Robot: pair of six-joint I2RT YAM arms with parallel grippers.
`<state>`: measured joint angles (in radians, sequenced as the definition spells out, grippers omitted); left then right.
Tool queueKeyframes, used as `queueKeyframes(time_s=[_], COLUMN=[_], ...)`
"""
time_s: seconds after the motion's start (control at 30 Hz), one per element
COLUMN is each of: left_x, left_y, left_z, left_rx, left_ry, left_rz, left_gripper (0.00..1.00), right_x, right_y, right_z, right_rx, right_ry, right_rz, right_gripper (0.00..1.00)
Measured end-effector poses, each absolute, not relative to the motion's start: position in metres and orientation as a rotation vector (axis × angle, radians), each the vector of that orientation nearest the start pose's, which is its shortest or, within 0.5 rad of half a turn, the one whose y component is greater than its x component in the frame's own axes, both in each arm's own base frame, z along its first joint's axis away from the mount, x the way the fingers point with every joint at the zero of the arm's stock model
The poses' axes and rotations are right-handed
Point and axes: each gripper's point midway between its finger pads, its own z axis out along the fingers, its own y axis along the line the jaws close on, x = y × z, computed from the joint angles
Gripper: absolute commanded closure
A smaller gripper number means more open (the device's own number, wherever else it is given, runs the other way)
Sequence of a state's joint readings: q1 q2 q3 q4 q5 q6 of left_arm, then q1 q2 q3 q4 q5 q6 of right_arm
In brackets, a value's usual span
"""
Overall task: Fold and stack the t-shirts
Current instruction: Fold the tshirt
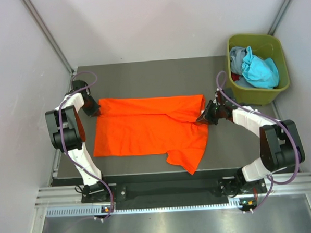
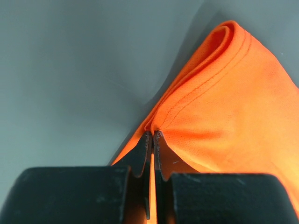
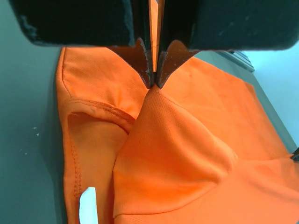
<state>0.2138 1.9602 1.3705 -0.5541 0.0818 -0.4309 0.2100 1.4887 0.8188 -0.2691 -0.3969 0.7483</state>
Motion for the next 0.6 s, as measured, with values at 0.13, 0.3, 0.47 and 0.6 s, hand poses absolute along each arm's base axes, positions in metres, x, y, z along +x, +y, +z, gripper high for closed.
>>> queueKeyframes(time_s=[0.13, 0.3, 0.47, 0.6], left_x=[0.420, 0.412, 0.409, 0.423], left_y=[0.063, 0.066, 0.064, 0.054], left_z=[0.032, 0.049, 0.080, 0.103], left_rx=[-0.828, -0.829, -0.839, -0.795], left_ry=[2.590, 2.583, 2.531, 2.454], left_rz=[-0.145, -0.109, -0.122, -0.227], left_gripper=[0.74, 0.50, 0.45, 0.41], right_x=[0.305, 0.313, 0.371, 0.424], right_y=[0.160, 0.141, 0.134, 0.135], right_z=[0.067, 0.074, 0.121, 0.129], right_rx=[0.508, 0.346, 0.159, 0.077], right_ry=[2.604, 2.653, 2.520, 2.470], right_rz=[0.832, 0.639, 0.513, 0.459], right_gripper=[0.81, 0.58, 0.50, 0.44])
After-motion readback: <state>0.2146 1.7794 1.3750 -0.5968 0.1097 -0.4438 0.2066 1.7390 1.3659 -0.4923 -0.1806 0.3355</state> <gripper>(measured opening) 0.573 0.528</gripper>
